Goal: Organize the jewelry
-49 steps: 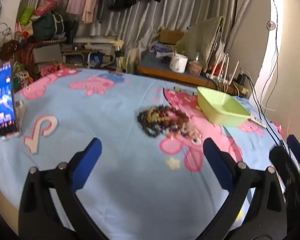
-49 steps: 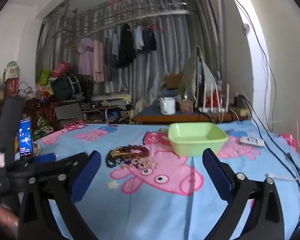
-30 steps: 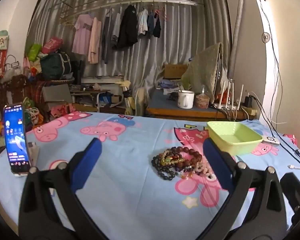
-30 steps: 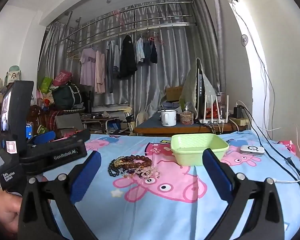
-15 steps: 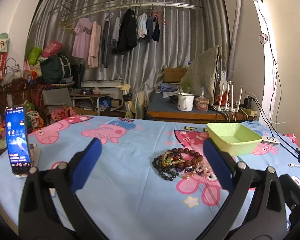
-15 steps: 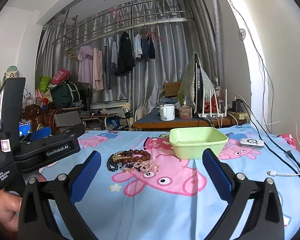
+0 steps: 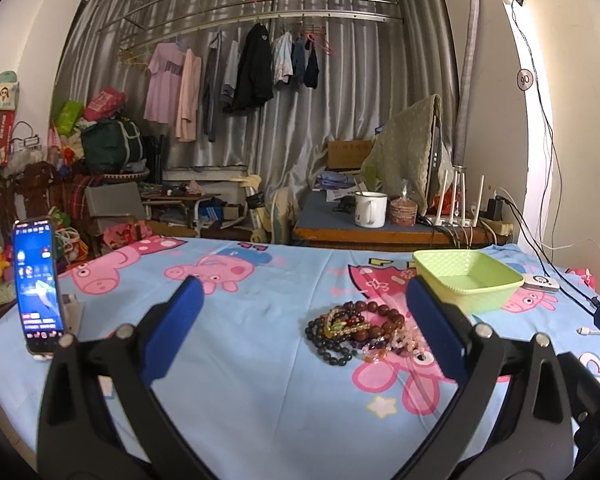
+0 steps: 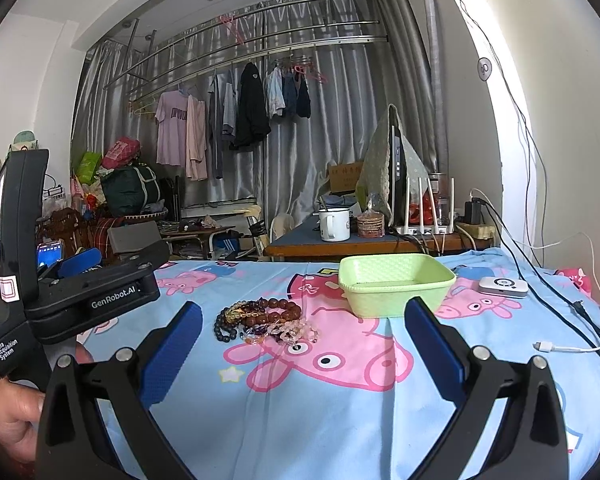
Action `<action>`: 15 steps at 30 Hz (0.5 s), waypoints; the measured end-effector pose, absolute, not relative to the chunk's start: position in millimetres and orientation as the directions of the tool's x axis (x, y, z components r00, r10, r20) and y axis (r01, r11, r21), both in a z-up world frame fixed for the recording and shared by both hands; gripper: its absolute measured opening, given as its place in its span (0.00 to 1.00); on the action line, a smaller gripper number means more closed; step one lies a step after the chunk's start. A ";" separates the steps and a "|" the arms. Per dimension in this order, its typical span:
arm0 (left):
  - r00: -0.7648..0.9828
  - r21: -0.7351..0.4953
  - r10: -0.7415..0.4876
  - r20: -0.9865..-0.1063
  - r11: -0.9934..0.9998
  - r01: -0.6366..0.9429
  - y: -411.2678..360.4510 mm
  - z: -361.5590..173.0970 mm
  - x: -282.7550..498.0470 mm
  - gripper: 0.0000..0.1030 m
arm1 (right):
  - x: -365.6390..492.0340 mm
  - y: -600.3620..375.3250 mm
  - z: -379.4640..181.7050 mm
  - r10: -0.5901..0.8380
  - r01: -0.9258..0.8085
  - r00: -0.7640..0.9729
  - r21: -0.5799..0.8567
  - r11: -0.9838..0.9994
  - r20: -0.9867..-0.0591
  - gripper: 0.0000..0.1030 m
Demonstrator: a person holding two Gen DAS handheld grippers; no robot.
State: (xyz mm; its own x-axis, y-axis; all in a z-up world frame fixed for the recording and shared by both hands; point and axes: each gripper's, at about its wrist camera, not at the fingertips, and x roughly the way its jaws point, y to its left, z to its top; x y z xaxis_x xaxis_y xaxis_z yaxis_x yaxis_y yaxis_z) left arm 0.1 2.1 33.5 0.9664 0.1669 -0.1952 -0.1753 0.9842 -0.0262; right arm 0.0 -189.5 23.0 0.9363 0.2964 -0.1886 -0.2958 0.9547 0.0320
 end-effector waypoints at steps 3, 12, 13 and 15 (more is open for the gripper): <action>0.967 -0.025 0.168 -0.194 0.984 -0.176 2.0 33.4 -0.2 0.94 | 0.1 -189.1 22.4 0.296 -0.295 0.936 0.031 0.955 -0.190 0.71; 0.968 -0.018 0.166 -0.189 0.985 -0.172 2.9 35.3 1.4 0.94 | 2.4 -188.8 21.6 0.298 -0.298 0.934 0.031 0.954 -0.198 0.71; 0.968 -0.020 0.166 -0.189 0.985 -0.173 2.9 34.9 0.8 0.94 | 3.2 -188.7 21.7 0.298 -0.298 0.933 0.031 0.954 -0.200 0.71; 0.967 -0.019 0.167 -0.190 0.985 -0.174 3.1 34.8 1.7 0.94 | 4.4 -188.5 21.0 0.298 -0.298 0.932 0.031 0.954 -0.204 0.71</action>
